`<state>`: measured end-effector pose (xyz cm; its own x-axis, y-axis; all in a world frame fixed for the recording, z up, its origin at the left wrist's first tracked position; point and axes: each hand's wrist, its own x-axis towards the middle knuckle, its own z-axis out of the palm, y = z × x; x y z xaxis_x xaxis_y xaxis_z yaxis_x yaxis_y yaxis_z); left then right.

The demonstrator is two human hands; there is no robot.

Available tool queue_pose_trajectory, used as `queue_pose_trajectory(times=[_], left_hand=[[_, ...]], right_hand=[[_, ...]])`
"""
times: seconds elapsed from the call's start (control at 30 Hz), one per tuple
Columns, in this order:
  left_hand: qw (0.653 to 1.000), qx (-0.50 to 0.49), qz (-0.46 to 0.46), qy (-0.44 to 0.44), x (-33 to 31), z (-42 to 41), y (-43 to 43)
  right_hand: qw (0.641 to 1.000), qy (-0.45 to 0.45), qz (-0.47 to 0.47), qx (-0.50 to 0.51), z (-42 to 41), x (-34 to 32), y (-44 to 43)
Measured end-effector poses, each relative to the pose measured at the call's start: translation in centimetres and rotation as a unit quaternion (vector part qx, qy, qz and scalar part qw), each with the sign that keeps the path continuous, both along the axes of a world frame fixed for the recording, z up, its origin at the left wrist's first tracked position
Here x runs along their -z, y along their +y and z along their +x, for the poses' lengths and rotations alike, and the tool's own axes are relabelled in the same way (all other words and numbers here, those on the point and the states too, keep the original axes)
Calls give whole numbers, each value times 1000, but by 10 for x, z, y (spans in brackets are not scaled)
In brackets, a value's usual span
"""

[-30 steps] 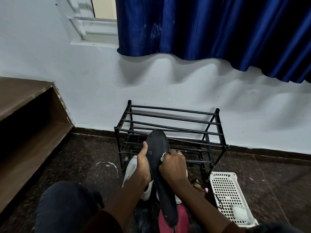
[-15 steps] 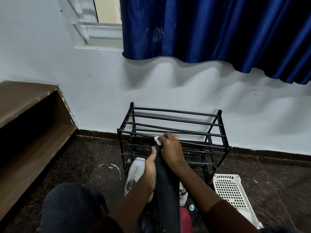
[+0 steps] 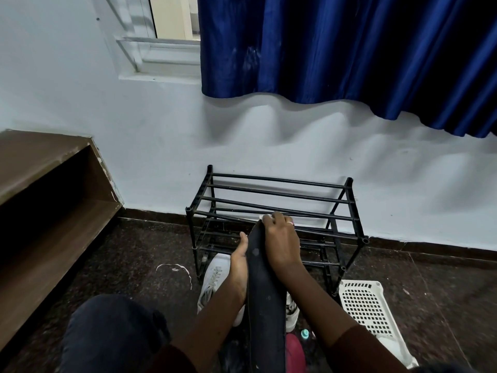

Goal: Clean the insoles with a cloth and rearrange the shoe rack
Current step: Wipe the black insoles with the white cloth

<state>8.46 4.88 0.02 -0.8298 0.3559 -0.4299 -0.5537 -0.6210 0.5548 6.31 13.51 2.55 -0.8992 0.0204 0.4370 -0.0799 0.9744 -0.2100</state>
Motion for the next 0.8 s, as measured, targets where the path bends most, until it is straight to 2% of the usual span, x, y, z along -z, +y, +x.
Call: queue_pose_trajectory(times=[0.07,0.13,0.23,0.37,0.47,0.57,0.67,0.8], left_hand=[[1000,5,-6,-2,-1,-1,1],[1000,5,-8,-10,-3,-1,1],[1000,2,11,5,-2,-5,1],[999,15,-39,17,4,-7,3],[999,25,-27,-2,9,-7,0],[999,25,-25,10,13,-11,2],[999,28,-33,15,8,-10,4],[999,25,-29,-2,2,-9,8]], right_hand=[[1000,-22,-15,5,0,1,-2],[996,-42,-76,-17,-3,2,-3],[990,-14,-118,-70,2,12,-2],[993,-18,-55,-103,16,17,-4],[999,-28,14,-32,11,8,4],[999,-20,20,26,4,7,12],[997,-60,-29,31,1,6,10],[992,-30,-122,-26,0,12,7]])
